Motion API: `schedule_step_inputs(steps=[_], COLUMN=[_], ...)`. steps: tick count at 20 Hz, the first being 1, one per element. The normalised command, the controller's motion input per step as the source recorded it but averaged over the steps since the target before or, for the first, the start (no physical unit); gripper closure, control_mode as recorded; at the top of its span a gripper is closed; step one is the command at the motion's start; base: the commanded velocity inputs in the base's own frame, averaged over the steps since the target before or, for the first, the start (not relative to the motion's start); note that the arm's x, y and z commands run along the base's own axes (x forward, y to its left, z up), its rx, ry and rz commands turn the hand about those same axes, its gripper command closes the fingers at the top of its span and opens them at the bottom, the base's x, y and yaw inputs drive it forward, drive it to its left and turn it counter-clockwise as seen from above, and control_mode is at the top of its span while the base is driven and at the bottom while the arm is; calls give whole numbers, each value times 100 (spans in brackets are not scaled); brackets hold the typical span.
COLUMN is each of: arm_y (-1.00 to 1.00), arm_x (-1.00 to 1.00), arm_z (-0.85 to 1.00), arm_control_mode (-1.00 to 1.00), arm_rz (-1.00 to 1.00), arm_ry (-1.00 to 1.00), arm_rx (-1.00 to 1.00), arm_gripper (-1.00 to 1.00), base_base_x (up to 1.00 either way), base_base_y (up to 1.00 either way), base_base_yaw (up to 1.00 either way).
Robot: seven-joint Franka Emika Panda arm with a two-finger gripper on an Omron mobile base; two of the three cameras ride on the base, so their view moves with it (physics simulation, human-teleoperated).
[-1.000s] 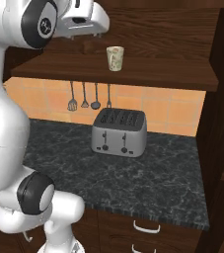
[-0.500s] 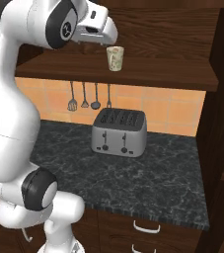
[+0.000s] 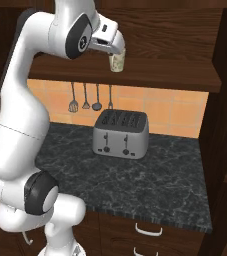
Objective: Gather all objects into one cabinet and sort the glasses and bowls to opposite sides.
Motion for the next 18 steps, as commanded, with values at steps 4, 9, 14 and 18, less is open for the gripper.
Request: schedule_step_inputs(steps=[4, 9, 14, 18], arm_y=[0, 0, -10, -14], arm_x=[45, 53, 51, 31], arm_z=[-23, -3, -5, -22], arm_control_mode=[-100, -100, -100, -100], arm_rz=[-2, -1, 0, 0], arm_ry=[0, 0, 0, 0], arm_rx=[0, 1, 0, 0], arm_gripper=[-100, -100, -100, -100], base_base_x=[0, 0, 0, 0], base_base_y=[0, 0, 0, 0], base_base_yaw=[0, 0, 0, 0])
